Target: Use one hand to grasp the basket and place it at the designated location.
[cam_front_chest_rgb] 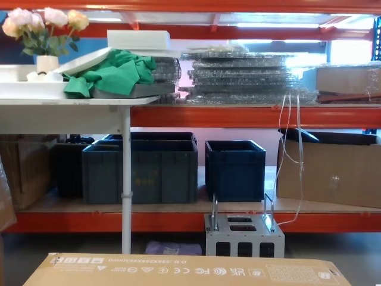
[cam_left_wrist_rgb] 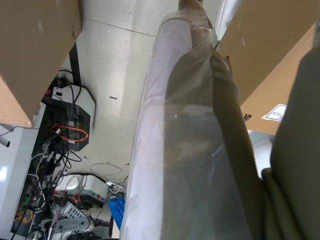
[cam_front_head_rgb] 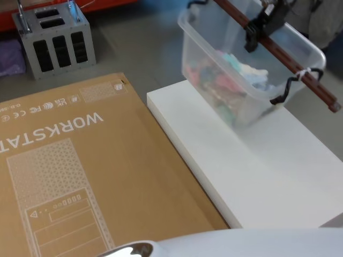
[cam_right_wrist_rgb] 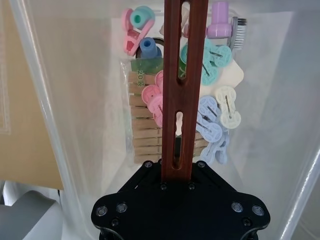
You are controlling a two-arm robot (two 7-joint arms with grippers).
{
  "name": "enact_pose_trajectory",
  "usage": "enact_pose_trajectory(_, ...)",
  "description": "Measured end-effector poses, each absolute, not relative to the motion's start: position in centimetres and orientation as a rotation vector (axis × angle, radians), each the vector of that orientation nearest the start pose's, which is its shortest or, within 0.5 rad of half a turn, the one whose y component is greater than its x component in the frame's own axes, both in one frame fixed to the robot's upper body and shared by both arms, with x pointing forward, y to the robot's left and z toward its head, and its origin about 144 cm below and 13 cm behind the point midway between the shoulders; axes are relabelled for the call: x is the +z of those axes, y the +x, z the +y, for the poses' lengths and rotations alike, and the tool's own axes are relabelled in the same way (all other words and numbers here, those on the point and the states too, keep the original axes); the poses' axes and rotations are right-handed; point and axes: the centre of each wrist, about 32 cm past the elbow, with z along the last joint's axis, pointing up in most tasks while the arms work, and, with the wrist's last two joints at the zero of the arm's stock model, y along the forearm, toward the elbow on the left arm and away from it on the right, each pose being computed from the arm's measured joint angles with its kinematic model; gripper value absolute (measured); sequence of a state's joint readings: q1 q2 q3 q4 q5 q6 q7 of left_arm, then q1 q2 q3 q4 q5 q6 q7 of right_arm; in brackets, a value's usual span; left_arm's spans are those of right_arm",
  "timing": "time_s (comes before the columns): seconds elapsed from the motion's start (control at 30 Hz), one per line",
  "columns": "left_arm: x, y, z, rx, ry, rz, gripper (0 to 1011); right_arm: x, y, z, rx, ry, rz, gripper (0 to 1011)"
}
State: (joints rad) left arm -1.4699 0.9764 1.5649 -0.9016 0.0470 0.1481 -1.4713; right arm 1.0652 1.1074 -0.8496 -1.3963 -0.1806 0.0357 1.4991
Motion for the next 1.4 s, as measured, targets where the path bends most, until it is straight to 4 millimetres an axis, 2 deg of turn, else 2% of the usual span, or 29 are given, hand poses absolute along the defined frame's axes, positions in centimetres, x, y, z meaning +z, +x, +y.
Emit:
enact_pose_trajectory(0.13, 139.4, 61.6, 49.7, 0.176, 1.629, 0.168, 0, 145.6, 56.7, -42.1, -0.033, -1.443, -0.398, 0)
enact_pose_trajectory(0.37, 139.4, 61.6, 49.7, 0.176, 1.629, 0.168, 0, 146.2, 57.5, -40.1, 0.054, -1.44, -0.467, 0)
enact_pose_trajectory(0.57, 139.5, 61.6, 49.7, 0.176, 1.629, 0.169, 0, 146.4, 57.8, -39.2, 0.092, -1.445, -0.496, 0)
enact_pose_trajectory(0.93, 139.4, 61.6, 49.7, 0.176, 1.629, 0.169, 0, 146.5, 58.8, -36.2, 0.205, -1.454, -0.58, 0)
enact_pose_trajectory(1.4, 139.4, 61.6, 49.7, 0.176, 1.629, 0.169, 0, 146.2, 59.6, -30.8, 0.428, -1.444, -0.731, 0)
